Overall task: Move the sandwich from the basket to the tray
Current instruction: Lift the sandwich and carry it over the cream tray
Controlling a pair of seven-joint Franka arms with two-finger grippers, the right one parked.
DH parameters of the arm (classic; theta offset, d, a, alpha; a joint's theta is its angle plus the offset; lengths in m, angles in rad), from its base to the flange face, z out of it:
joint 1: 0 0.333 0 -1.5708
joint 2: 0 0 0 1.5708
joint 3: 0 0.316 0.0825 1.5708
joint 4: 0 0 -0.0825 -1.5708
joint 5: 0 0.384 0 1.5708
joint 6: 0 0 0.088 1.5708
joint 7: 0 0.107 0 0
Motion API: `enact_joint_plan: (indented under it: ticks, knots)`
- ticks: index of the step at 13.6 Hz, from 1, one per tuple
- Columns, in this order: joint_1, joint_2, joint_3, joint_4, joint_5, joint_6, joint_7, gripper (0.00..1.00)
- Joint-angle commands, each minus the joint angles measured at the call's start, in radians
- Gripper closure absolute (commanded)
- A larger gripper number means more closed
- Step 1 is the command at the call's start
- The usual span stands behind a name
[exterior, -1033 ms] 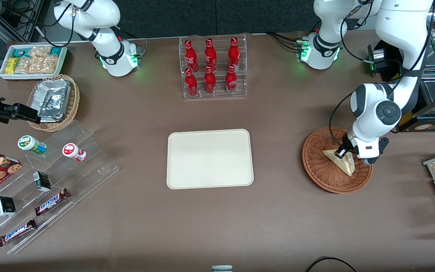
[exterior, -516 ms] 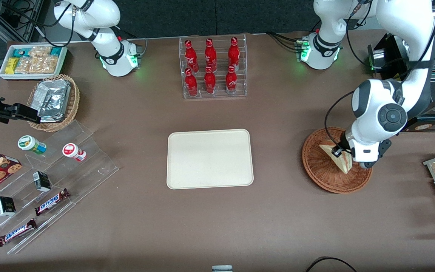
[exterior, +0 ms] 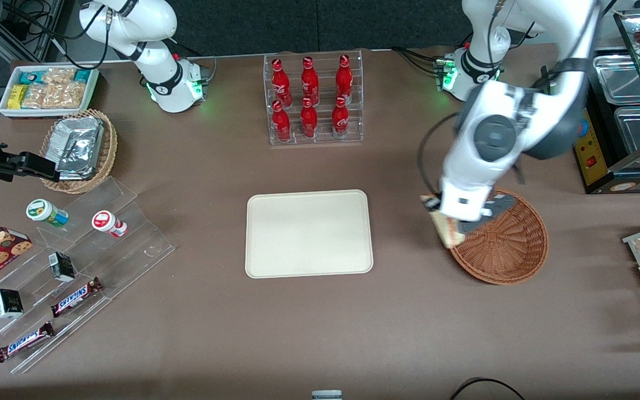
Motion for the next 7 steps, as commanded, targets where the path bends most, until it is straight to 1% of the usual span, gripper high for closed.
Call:
enact_joint_plan:
  ticks: [1,2,4,5,7]
  knots:
    - [-0.110,0.192,0.015,0.194,0.000,-0.014,-0.022,0.90]
    - [-0.156,0.241,0.015,0.238,0.006,-0.012,-0.034,0.90]
    - [-0.196,0.300,0.015,0.294,0.011,-0.012,-0.056,0.90]
    - [-0.223,0.315,0.015,0.302,0.011,-0.007,-0.045,0.90]
    - [-0.268,0.351,0.015,0.306,0.011,0.061,-0.060,0.90]
